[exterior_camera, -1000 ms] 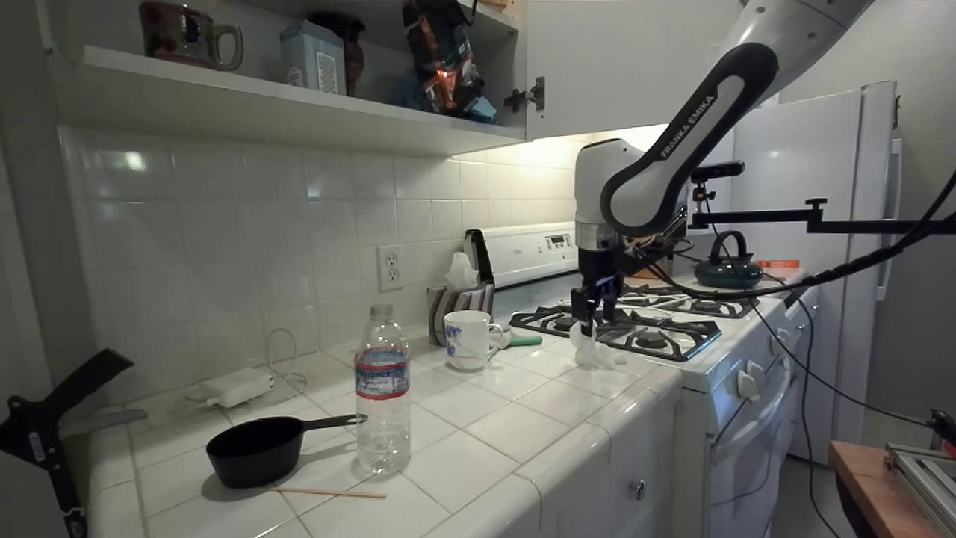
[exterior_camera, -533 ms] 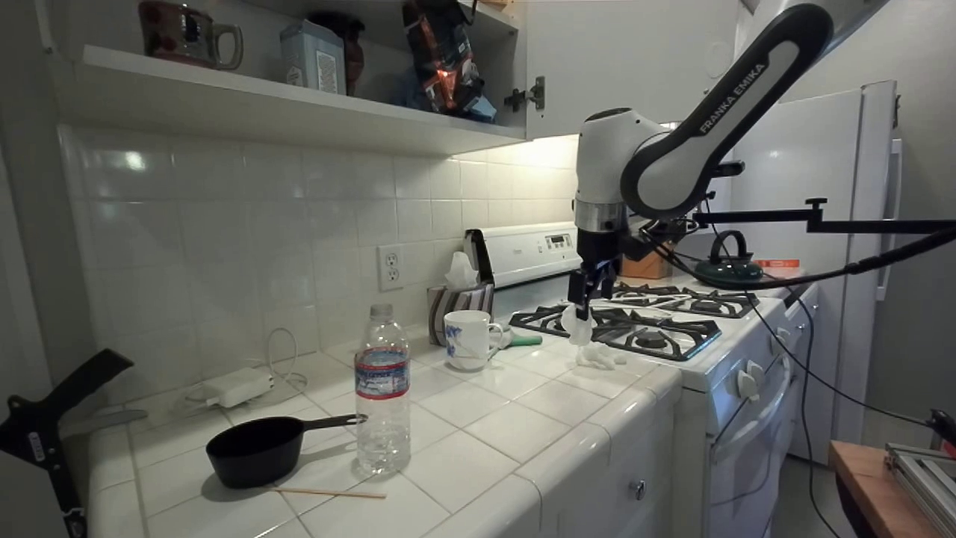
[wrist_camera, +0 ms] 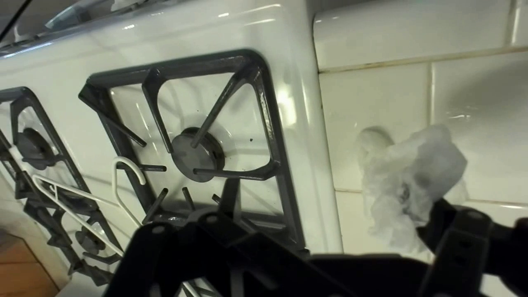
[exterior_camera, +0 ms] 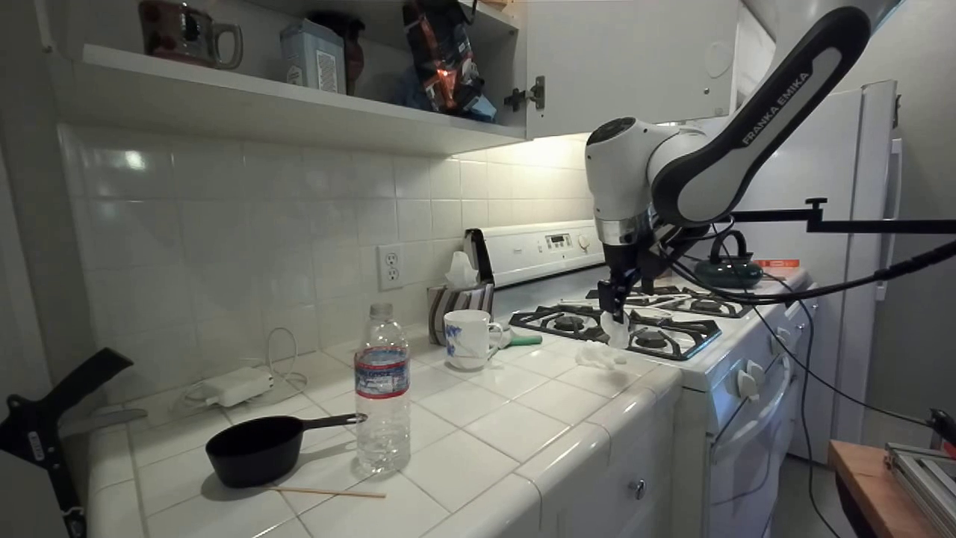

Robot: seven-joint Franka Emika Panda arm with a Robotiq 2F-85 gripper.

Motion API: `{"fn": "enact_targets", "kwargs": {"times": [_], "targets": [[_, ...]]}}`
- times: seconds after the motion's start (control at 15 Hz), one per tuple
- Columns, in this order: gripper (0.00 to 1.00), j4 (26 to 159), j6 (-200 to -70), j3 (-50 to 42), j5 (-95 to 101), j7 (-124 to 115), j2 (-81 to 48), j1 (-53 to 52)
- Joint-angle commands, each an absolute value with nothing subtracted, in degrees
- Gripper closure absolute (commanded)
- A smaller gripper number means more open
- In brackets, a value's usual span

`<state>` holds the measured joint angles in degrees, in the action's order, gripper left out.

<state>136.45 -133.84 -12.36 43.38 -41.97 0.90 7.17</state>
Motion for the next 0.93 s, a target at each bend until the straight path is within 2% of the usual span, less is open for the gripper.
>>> {"fn": "enact_targets", "kwargs": {"times": [0.0, 0.6, 0.87], "targets": [[0.03, 135.63, -132.72, -10.72, 46.09, -46.44, -0.82, 7.84], [0.02, 129.06, -132.71, -12.79, 47.94, -46.32, -10.66, 8.70], [0.03, 126.85, -137.56, -13.15, 46.16, -44.50, -14.84, 8.92]]}}
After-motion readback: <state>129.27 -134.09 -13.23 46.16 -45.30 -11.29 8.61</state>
